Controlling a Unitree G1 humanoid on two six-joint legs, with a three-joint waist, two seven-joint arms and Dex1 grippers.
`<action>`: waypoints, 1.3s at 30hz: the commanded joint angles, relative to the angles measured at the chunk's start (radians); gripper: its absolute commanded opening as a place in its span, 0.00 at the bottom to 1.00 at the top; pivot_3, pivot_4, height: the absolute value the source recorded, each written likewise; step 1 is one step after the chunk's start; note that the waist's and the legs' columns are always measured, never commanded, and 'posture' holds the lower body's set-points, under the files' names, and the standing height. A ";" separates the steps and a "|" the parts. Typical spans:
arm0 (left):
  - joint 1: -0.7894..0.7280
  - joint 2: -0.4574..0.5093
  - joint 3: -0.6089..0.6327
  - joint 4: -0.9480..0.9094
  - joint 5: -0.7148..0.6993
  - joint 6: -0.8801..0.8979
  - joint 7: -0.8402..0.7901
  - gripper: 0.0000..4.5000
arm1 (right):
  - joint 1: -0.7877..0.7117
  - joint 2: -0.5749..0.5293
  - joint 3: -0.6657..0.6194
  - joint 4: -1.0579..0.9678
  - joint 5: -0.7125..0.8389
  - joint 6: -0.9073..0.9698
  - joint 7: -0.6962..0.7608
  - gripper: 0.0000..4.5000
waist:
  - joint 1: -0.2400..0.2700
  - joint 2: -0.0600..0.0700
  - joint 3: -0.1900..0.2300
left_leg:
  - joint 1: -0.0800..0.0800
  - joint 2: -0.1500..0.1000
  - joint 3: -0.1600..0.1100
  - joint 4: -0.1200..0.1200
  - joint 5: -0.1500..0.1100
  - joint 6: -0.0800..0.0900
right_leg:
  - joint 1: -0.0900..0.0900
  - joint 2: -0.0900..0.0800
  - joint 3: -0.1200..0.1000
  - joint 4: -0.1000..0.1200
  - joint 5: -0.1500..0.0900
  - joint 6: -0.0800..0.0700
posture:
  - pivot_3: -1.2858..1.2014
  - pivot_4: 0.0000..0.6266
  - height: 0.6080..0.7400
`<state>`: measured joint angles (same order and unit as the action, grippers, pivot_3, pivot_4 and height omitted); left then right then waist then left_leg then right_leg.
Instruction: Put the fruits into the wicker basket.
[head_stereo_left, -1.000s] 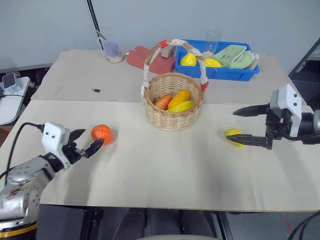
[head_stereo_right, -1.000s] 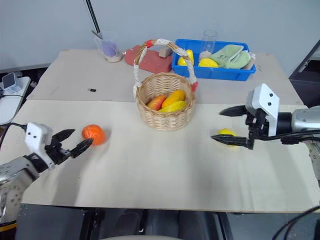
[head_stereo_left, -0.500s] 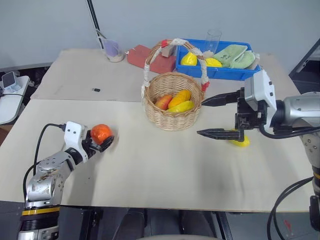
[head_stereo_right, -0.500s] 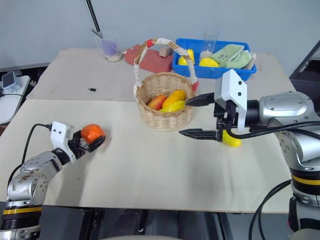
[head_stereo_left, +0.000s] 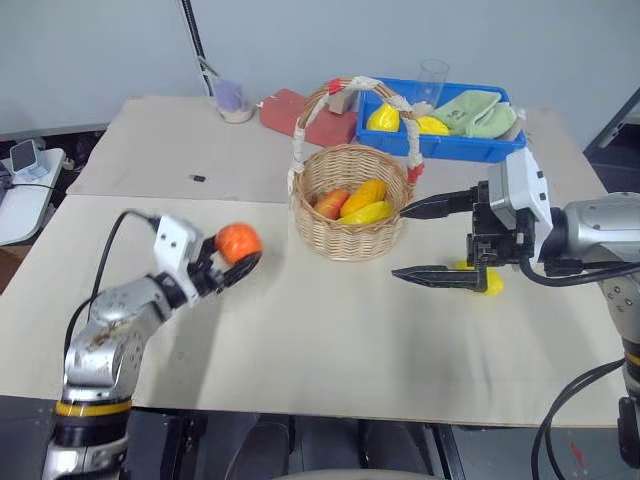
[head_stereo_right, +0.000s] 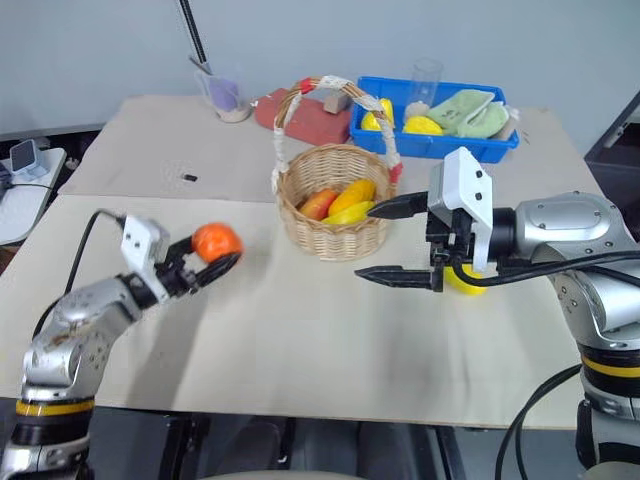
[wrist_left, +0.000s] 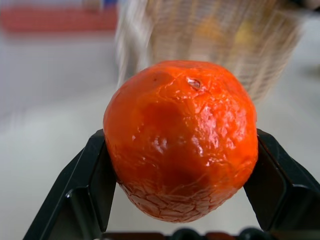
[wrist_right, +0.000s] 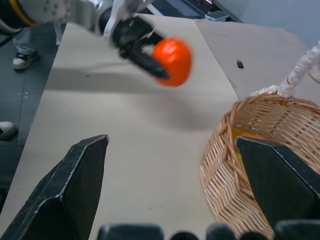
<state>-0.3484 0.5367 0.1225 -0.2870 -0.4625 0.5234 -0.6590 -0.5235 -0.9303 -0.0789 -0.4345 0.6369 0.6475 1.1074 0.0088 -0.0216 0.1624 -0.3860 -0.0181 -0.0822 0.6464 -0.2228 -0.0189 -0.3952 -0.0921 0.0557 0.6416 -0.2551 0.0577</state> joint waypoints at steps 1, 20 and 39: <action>-0.151 -0.054 -0.080 -0.009 0.031 -0.001 0.044 0.67 | 0.018 -0.028 -0.086 -0.031 0.024 0.018 -0.033 1.00 | 0.002 0.000 0.000 | 0.000 -0.001 0.000 0.000 0.000 0.000 | 0.001 0.000 0.000 -0.001 0.000 0.001 | 0.52 0.24 0.78; -0.346 -0.196 -0.220 0.219 0.101 -0.201 -0.130 1.00 | 0.211 -0.062 -0.078 0.110 -0.279 -0.040 -0.293 1.00 | -0.025 -0.001 0.000 | -0.001 -0.001 0.000 -0.001 -0.001 0.001 | -0.001 0.000 0.001 -0.001 0.001 0.001 | 0.52 0.24 0.78; -0.024 0.183 -0.162 -0.206 -0.193 -0.053 -0.510 1.00 | 0.170 0.026 0.081 0.512 -0.446 -0.076 -0.271 0.67 | -0.025 0.000 0.000 | 0.000 0.000 0.002 -0.001 0.000 0.001 | -0.001 0.000 0.002 0.000 0.000 0.001 | 0.52 0.24 0.78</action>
<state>-0.3758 0.7196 -0.0660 -0.4596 -0.6323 0.4948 -1.1678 -0.3357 -0.9004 0.0170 0.0834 0.1986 0.5816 0.8293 -0.0162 -0.0219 0.1628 -0.3860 -0.0182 -0.0807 0.6457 -0.2233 -0.0176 -0.3958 -0.0917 0.0578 0.6412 -0.2548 0.0589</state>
